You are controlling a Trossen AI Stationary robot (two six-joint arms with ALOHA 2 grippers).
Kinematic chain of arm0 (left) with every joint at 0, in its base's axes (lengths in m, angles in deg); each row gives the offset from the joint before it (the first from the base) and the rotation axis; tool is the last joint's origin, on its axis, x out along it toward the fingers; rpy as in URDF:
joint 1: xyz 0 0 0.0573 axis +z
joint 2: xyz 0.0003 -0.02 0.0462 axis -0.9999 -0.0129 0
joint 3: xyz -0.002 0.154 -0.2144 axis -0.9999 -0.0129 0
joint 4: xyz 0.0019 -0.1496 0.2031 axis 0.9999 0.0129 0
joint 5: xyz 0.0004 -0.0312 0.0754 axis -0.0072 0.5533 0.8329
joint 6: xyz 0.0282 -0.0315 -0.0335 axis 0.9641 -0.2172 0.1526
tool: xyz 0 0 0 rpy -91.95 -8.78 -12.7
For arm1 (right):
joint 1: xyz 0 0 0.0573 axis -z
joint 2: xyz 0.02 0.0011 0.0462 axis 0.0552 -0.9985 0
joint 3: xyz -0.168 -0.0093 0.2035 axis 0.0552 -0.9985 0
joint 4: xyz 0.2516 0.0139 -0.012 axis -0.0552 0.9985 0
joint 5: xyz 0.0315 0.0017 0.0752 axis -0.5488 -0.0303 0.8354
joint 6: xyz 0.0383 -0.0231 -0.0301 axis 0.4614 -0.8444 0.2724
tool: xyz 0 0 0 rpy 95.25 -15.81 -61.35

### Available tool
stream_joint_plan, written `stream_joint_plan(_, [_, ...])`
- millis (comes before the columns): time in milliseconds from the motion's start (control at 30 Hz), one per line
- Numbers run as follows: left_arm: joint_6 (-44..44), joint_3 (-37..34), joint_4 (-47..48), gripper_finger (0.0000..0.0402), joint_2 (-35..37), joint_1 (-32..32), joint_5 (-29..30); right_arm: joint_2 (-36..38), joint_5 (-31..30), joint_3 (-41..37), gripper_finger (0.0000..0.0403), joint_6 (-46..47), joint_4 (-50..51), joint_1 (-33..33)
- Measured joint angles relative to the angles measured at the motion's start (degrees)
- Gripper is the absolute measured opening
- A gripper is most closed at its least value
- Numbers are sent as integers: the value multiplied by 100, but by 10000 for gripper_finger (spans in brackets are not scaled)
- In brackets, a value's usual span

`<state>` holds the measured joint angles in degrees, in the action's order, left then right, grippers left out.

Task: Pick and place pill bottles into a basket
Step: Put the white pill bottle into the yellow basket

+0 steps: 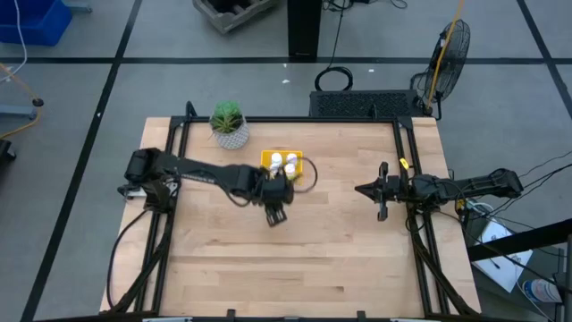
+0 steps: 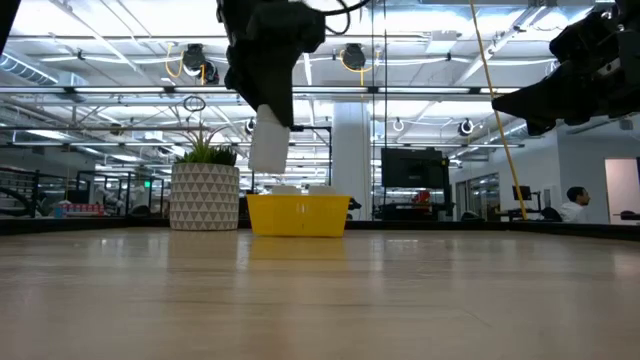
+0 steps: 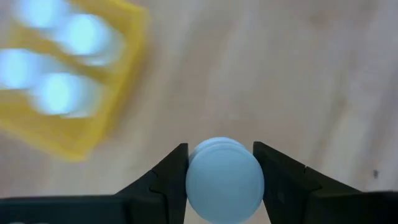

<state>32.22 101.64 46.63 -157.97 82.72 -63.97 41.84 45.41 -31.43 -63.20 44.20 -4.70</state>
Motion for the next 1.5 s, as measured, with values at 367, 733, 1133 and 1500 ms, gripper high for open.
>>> stream_joint_plan(367, [1075,0,372,185,600,1457,548,-19,0,0,0,0,-5,0])
stream_joint_plan(733, [1595,-2,13,163,445,2333,515,-42,-2,0,0,-1,-9,1])
stream_joint_plan(1133, [1491,-333,-359,163,106,2624,246,-68,-2,0,0,0,7,1])
stream_joint_plan(1500, [1152,-1131,-1265,176,83,2630,-231,-87,-2,0,0,0,-9,1])
